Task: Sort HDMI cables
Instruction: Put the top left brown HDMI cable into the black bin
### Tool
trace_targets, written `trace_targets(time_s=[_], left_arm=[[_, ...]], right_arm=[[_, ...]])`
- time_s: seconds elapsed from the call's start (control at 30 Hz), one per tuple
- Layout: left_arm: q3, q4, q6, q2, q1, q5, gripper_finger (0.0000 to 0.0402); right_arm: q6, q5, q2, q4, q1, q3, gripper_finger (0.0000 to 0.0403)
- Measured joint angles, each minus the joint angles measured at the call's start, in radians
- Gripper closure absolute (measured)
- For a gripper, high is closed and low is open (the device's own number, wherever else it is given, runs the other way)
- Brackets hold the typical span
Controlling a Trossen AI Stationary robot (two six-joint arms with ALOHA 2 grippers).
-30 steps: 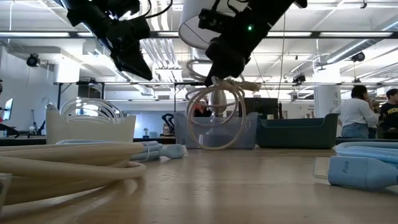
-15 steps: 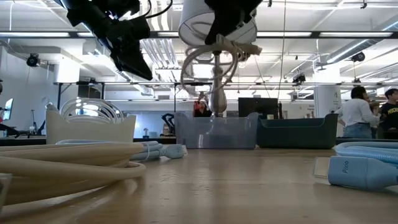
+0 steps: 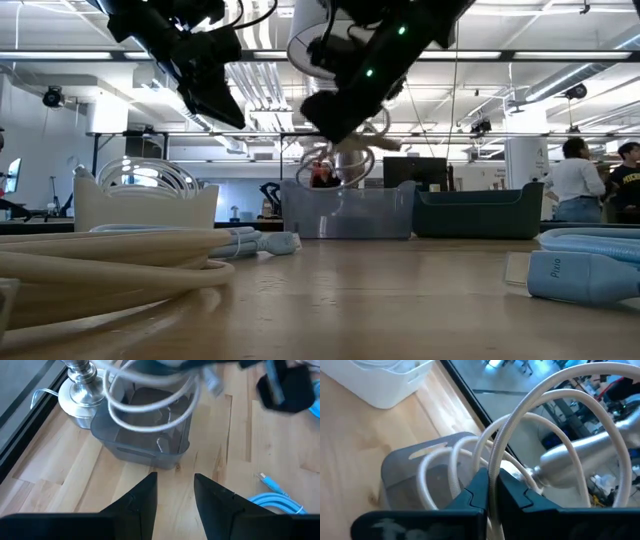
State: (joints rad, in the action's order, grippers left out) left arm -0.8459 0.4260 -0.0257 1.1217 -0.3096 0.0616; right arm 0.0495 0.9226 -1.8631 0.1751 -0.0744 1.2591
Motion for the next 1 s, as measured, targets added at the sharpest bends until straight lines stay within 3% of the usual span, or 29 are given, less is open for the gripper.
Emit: trace_targets(time_s=[0.27, 0.5, 0.67, 0.9, 1.0], left_arm=[[0.001, 0.001, 0.0, 0.0, 0.0, 0.0, 0.0268], [0.001, 0.001, 0.0, 0.0, 0.0, 0.0, 0.0268], [0.001, 0.001, 0.0, 0.0, 0.0, 0.0, 0.0268], [0.001, 0.001, 0.002, 0.0, 0.0, 0.0, 0.0268], [0.001, 0.001, 0.002, 0.0, 0.0, 0.0, 0.0268]], right_arm=[[-0.006, -0.004, -0.126, -0.016, 0.023, 0.005, 0.0383], [-0.01, -0.001, -0.187, 0.001, 0.033, 0.028, 0.0349], [-0.008, -0.013, -0.176, 0.011, 0.036, 0.032, 0.0313], [0.069, -0.168, -0.115, 0.079, 0.036, 0.03, 0.0276], [0.099, -0.169, -0.086, 0.13, 0.035, 0.03, 0.0264]])
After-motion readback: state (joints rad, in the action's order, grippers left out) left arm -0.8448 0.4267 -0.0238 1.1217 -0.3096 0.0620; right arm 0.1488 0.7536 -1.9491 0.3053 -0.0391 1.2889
